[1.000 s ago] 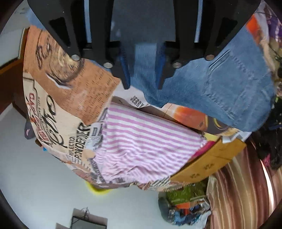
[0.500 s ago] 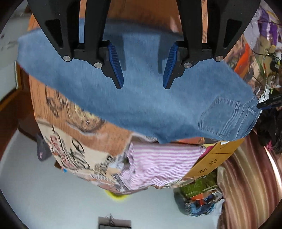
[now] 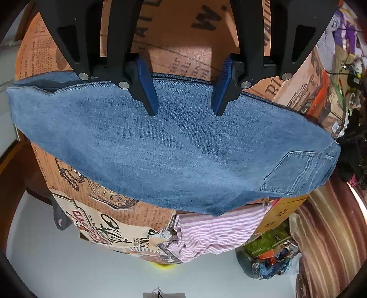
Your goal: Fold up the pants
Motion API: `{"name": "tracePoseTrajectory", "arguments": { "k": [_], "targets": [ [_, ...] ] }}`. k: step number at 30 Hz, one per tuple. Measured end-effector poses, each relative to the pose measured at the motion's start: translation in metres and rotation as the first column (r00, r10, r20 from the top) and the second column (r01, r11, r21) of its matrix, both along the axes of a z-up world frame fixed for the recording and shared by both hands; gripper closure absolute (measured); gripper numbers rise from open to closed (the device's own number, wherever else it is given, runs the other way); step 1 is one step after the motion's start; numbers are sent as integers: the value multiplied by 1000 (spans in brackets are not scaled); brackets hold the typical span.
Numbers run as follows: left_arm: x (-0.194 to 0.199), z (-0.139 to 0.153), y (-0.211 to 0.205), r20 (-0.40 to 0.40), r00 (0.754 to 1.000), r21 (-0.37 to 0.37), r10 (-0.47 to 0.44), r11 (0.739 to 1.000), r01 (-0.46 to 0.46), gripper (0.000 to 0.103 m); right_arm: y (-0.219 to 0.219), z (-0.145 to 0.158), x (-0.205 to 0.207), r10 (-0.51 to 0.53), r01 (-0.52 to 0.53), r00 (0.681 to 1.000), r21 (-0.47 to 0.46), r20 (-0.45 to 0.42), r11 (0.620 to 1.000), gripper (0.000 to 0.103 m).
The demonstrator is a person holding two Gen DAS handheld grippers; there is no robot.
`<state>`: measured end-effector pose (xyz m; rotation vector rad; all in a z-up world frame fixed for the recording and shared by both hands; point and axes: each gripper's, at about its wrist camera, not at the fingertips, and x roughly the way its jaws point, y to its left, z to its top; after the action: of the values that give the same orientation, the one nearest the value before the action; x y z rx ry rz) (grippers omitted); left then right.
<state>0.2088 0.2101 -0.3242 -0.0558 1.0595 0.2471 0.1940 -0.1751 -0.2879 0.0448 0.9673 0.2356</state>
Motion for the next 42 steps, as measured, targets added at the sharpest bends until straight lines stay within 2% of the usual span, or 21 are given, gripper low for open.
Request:
{"name": "tracePoseTrajectory", "arguments": {
  "k": [3,6,8,13,17,20,25,28,31,36,39,42],
  "targets": [
    [-8,29,-8,78,997,7,-30,1000,30,102,-8,2,-2,-6,6,1000,35,0,999,56],
    [-4,61,-29,136,988,20,-74,997,72,97,-16,8,-6,-35,35,999,21,23,999,55],
    [1,81,-46,171,979,20,-112,994,110,93,-29,13,-12,-75,75,996,13,57,997,49],
    [24,118,-112,236,942,24,-239,970,240,66,-81,24,-30,-200,199,973,21,112,980,47],
    [45,127,-177,250,909,6,-332,940,342,59,-144,25,-50,-324,324,938,25,125,946,46],
    [64,123,-227,238,885,1,-400,911,411,54,-188,21,-63,-412,411,904,34,117,911,46],
    [88,103,-315,191,841,-20,-507,854,519,50,-265,3,-82,-557,555,828,45,71,831,46],
    [100,83,-362,151,814,-49,-561,818,573,49,-295,-8,-84,-613,612,789,31,47,790,46],
    [102,63,-395,117,798,-73,-591,796,601,49,-319,-20,-79,-655,653,756,70,13,754,46],
    [106,22,-422,25,804,-124,-594,796,592,48,-341,-38,-66,-681,677,732,145,-23,722,46],
    [100,15,-420,55,818,-110,-572,811,575,42,-350,-52,-54,-692,688,721,166,-43,707,46],
    [101,15,-417,58,823,-127,-564,814,567,41,-359,-62,-44,-689,687,722,184,-63,703,46]
  ]
}}
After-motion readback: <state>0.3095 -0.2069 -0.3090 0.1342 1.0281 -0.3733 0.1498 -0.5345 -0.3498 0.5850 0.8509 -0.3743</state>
